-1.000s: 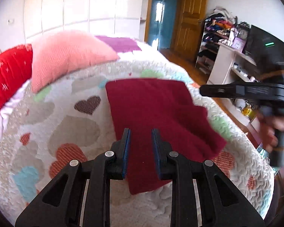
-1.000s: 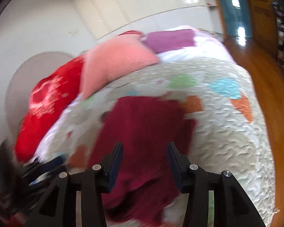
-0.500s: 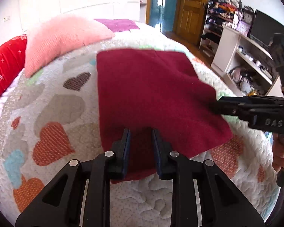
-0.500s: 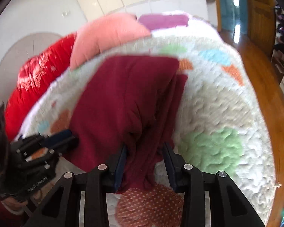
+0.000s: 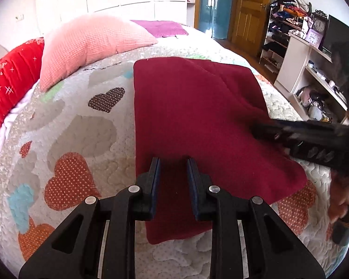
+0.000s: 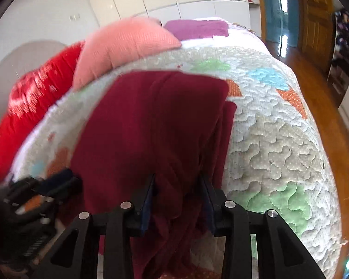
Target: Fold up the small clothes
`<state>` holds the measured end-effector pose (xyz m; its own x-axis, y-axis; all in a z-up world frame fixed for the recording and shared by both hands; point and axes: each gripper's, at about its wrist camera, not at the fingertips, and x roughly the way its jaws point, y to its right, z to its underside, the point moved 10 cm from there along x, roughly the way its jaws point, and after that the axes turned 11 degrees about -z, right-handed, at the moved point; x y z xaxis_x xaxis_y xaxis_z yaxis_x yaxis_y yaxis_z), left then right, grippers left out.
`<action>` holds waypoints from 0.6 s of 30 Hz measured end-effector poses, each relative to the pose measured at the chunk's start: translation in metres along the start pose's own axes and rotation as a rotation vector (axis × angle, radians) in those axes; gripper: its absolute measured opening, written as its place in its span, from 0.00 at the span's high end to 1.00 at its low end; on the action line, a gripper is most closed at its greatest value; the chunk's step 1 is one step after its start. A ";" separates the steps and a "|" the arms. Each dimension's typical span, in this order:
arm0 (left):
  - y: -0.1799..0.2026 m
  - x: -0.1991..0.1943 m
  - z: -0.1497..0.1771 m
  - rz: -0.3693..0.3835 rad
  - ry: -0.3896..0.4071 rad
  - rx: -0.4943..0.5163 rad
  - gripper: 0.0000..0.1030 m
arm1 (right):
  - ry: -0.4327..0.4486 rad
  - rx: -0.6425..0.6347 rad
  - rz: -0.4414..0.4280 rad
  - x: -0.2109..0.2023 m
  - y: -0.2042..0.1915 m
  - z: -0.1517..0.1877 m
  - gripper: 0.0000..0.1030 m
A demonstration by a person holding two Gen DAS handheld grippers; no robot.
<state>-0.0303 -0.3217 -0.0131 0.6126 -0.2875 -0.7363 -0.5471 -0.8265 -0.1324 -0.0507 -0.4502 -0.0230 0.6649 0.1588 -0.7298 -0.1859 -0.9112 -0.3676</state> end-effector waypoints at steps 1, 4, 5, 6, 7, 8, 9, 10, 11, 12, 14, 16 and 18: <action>-0.001 0.000 -0.001 0.000 0.000 -0.001 0.79 | 0.024 0.021 -0.034 -0.008 -0.001 -0.006 0.58; -0.004 -0.001 -0.008 -0.001 0.004 -0.014 0.79 | 0.119 0.087 -0.020 -0.023 0.010 -0.028 0.41; -0.005 -0.001 -0.010 -0.003 0.008 -0.020 0.79 | 0.129 0.105 -0.005 -0.022 0.016 -0.033 0.41; -0.005 -0.001 -0.012 -0.003 0.010 -0.025 0.75 | 0.126 0.127 0.006 -0.018 0.022 -0.038 0.41; -0.006 0.000 -0.014 -0.003 0.009 -0.029 0.70 | 0.117 0.150 0.004 -0.010 0.028 -0.044 0.42; -0.007 0.001 -0.015 -0.005 0.010 -0.035 0.61 | 0.108 0.161 -0.002 -0.004 0.032 -0.047 0.46; -0.008 0.002 -0.016 -0.005 0.011 -0.045 0.57 | 0.091 0.171 -0.010 0.006 0.034 -0.051 0.69; -0.008 0.003 -0.017 0.000 0.010 -0.052 0.56 | 0.064 0.173 -0.016 0.017 0.036 -0.053 0.77; -0.009 0.005 -0.017 0.005 0.005 -0.056 0.56 | 0.058 0.168 -0.005 0.020 0.036 -0.055 0.78; -0.009 0.007 -0.017 0.006 0.003 -0.055 0.56 | 0.068 0.142 0.011 0.021 0.036 -0.060 0.82; -0.007 0.009 -0.017 0.009 0.005 -0.048 0.55 | 0.084 0.057 0.073 0.020 0.033 -0.070 0.90; -0.006 0.010 -0.018 0.006 0.008 -0.046 0.51 | 0.090 0.036 0.128 0.023 0.040 -0.073 0.91; -0.006 0.008 -0.019 0.009 0.008 -0.055 0.51 | 0.087 0.068 0.137 0.028 0.048 -0.070 0.91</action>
<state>-0.0110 -0.3279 -0.0059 0.6128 -0.2984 -0.7317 -0.5204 -0.8492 -0.0895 0.0098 -0.5165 -0.0205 0.6893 -0.0007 -0.7244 -0.3257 -0.8936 -0.3090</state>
